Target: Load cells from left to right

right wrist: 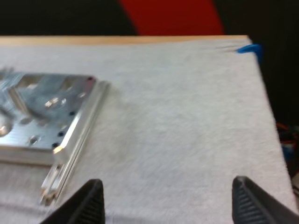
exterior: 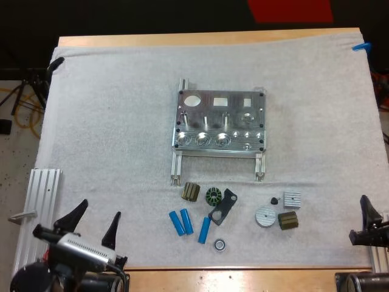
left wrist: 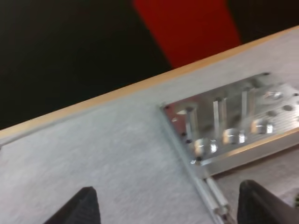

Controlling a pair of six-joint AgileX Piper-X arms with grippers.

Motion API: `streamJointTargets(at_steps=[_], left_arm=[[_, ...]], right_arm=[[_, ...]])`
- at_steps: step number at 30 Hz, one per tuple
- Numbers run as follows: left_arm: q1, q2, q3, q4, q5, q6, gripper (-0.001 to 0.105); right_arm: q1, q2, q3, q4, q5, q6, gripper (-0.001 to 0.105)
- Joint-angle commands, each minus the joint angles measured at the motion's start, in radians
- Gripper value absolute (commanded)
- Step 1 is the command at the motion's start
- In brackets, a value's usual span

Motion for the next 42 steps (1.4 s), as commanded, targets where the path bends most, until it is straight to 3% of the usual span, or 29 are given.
streamJointTargets(at_steps=[1,5,9,11,14,16,19,23,28,34,40,42], left_arm=[[-0.02,0.046,-0.015,-0.004,0.022,-0.006,0.061],[-0.078,0.204,-0.044,-0.002,0.106,-0.003,0.061],[-0.151,0.365,-0.072,0.022,0.11,0.018,0.061],[-0.198,0.423,-0.084,0.032,0.096,0.011,0.061],[-0.271,0.546,-0.093,0.036,0.017,-0.126,0.061],[-0.295,0.609,-0.093,0.036,0.011,-0.178,0.061],[-0.333,0.72,-0.093,0.033,0.001,-0.225,0.061],[-0.368,0.852,-0.093,0.033,-0.078,-0.283,0.061],[-0.384,1.0,-0.093,0.016,-0.172,-0.326,0.061],[-0.387,1.152,-0.093,-0.002,-0.17,-0.341,0.061],[-0.483,1.232,-0.093,-0.014,-0.168,-0.377,0.061],[-0.525,1.246,-0.093,-0.024,-0.201,-0.392,0.061]], right_arm=[[0.019,0.036,-0.029,0.026,0.0,-0.018,0.058],[0.063,0.125,-0.079,0.061,-0.016,-0.018,0.058],[0.099,0.19,-0.113,0.087,-0.087,-0.032,0.058],[0.114,0.21,-0.124,0.093,-0.126,-0.05,0.058],[0.146,0.237,-0.141,0.093,-0.158,-0.113,0.058],[0.164,0.244,-0.144,0.091,-0.158,-0.129,0.058],[0.189,0.248,-0.144,0.091,-0.158,-0.13,0.058],[0.214,0.248,-0.144,0.091,-0.158,-0.13,0.058],[0.22,0.248,-0.144,0.091,-0.156,-0.127,0.058],[0.22,0.248,-0.144,0.091,-0.156,-0.123,0.058],[0.22,0.248,-0.144,0.091,-0.156,-0.123,0.058],[0.22,0.248,-0.144,0.091,-0.156,-0.123,0.058]])
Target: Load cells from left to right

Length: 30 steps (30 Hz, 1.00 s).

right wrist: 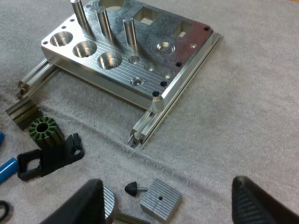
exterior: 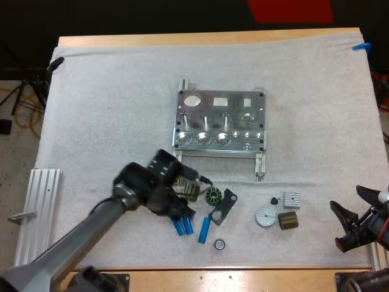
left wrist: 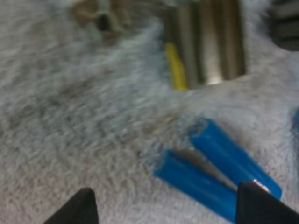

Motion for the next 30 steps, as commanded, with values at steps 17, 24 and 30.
streamJointTargets(at_steps=[17,24,30], left_arm=[[-0.038,0.202,-0.006,-0.016,-0.004,-0.104,0.061],[-0.038,0.208,-0.006,-0.024,-0.02,-0.104,0.05],[-0.038,0.208,0.016,-0.029,0.082,-0.104,0.039]], right_arm=[[0.0,0.001,-0.01,0.0,-0.014,0.03,0.058],[0.0,0.001,-0.01,0.0,-0.014,0.03,0.058],[0.0,0.001,-0.01,0.0,-0.014,0.03,0.058]])
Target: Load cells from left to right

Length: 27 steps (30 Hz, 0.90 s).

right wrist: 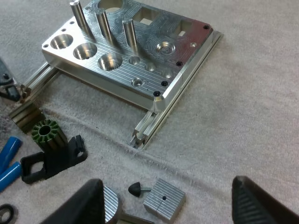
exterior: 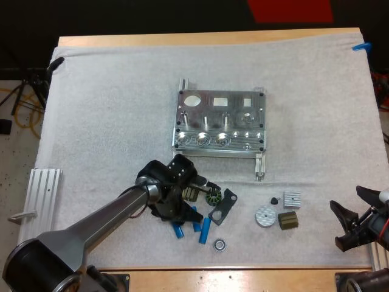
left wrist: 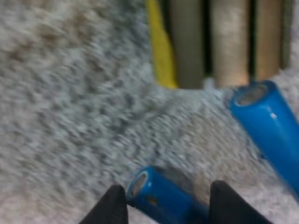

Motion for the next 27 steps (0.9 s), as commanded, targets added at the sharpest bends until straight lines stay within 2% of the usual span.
streamJointTargets(at_steps=[1,6,11,13,16,17,22,27], left_arm=[[-0.002,-0.002,0.015,0.005,0.016,-0.011,0.039],[-0.002,-0.002,0.088,-0.009,0.012,-0.03,0.039],[-0.002,-0.002,0.108,-0.028,0.031,-0.033,0.037],[-0.002,-0.002,0.108,-0.028,0.031,-0.026,0.028],[-0.002,-0.002,0.108,-0.03,0.031,-0.023,0.003],[-0.002,-0.002,0.108,-0.032,0.035,-0.005,0.0],[-0.002,-0.011,0.097,-0.024,0.034,0.057,0.0],[-0.002,-0.146,0.04,-0.021,0.035,0.088,0.0]], right_arm=[[0.0,0.001,-0.01,0.0,-0.014,0.001,0.058],[0.0,0.001,-0.01,0.0,-0.014,0.001,0.058],[0.0,0.001,-0.01,0.0,-0.014,0.005,0.058],[0.0,0.001,-0.01,0.0,-0.014,0.005,0.058],[0.0,0.001,-0.01,0.0,-0.014,0.011,0.058],[0.0,0.001,-0.01,0.0,-0.014,0.023,0.058],[0.0,0.001,-0.01,0.0,-0.014,0.085,0.058],[0.0,0.001,-0.01,0.0,-0.062,0.141,0.058]])
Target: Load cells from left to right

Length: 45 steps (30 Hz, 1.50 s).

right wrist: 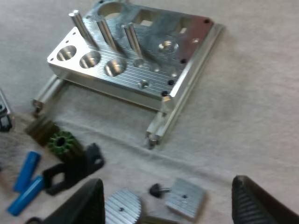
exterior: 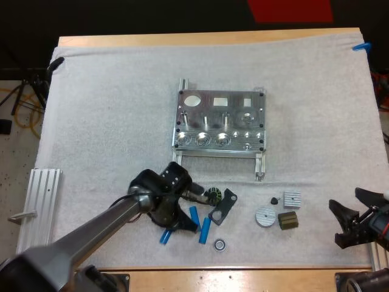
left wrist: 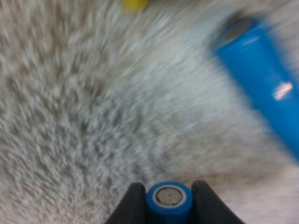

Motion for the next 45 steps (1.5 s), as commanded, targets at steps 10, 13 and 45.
streamJointTargets(at_steps=[10,13,45], left_arm=[[-0.001,-0.272,-0.244,-0.063,0.093,0.042,0.0],[-0.001,-0.304,-0.288,-0.1,0.151,0.051,0.0],[0.026,-0.219,0.041,-0.037,-0.002,0.238,0.0]], right_arm=[[0.0,0.001,-0.01,-0.06,-0.226,0.011,0.058],[0.0,0.008,-0.01,-0.07,-0.284,0.049,0.058],[0.0,0.051,-0.01,-0.075,-0.297,0.099,0.058]])
